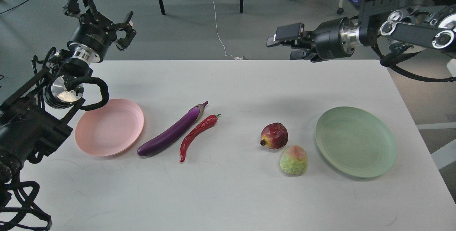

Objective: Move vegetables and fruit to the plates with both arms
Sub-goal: 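Reach the right hand toward the red apple near the green plate, then grasp the red apple with the right hand and place it on the green plate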

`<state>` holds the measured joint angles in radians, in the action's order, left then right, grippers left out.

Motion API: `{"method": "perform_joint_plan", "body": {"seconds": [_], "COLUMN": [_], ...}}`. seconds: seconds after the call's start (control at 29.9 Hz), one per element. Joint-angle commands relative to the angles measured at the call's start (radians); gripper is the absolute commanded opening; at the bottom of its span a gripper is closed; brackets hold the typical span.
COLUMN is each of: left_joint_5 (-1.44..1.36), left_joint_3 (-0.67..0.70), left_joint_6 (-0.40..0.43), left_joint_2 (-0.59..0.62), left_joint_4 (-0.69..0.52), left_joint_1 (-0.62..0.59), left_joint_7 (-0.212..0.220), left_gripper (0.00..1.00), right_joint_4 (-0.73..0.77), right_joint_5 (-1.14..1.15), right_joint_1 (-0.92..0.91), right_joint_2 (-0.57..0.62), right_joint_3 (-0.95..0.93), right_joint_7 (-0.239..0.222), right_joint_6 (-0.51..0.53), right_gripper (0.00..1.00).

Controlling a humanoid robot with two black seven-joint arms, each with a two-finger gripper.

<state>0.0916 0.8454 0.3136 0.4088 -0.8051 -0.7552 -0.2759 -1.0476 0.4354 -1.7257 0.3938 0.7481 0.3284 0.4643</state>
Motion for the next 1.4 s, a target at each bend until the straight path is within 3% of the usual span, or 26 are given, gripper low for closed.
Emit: {"method": "perform_joint_plan", "body": {"seconds": [0.0, 0.4, 0.97, 1.1, 1.24, 1.37], "left_joint_5": [-0.001, -0.003, -0.009, -0.010, -0.010, -0.010], "left_joint_3": [0.000, -0.002, -0.002, -0.005, -0.008, -0.006], "left_joint_6": [0.001, 0.004, 0.005, 0.005, 0.005, 0.007], "left_joint_2": [0.014, 0.034, 0.036, 0.038, 0.038, 0.041], "left_joint_4": [0.000, 0.000, 0.000, 0.000, 0.000, 0.000], "left_joint_1": [-0.001, -0.001, -0.010, -0.010, -0.009, -0.009], "left_joint_7": [-0.035, -0.037, -0.034, -0.034, -0.036, -0.034], "left_gripper": [0.98, 0.98, 0.98, 0.98, 0.98, 0.98], "right_joint_4": [-0.043, -0.005, 0.038, 0.038, 0.035, 0.029], "right_joint_5": [0.120, 0.167, 0.220, 0.220, 0.223, 0.223], "right_joint_1": [-0.031, 0.029, 0.129, 0.132, 0.129, 0.104], "right_joint_2": [-0.084, -0.354, -0.374, -0.371, -0.365, -0.334], "right_joint_3": [0.115, 0.315, 0.352, 0.352, 0.353, 0.353], "right_joint_7": [0.027, 0.040, 0.026, 0.026, 0.027, 0.032], "right_joint_6": [-0.052, -0.154, -0.185, -0.185, -0.184, -0.184], "right_gripper": [0.96, 0.96, 0.96, 0.89, 0.64, 0.56]}}
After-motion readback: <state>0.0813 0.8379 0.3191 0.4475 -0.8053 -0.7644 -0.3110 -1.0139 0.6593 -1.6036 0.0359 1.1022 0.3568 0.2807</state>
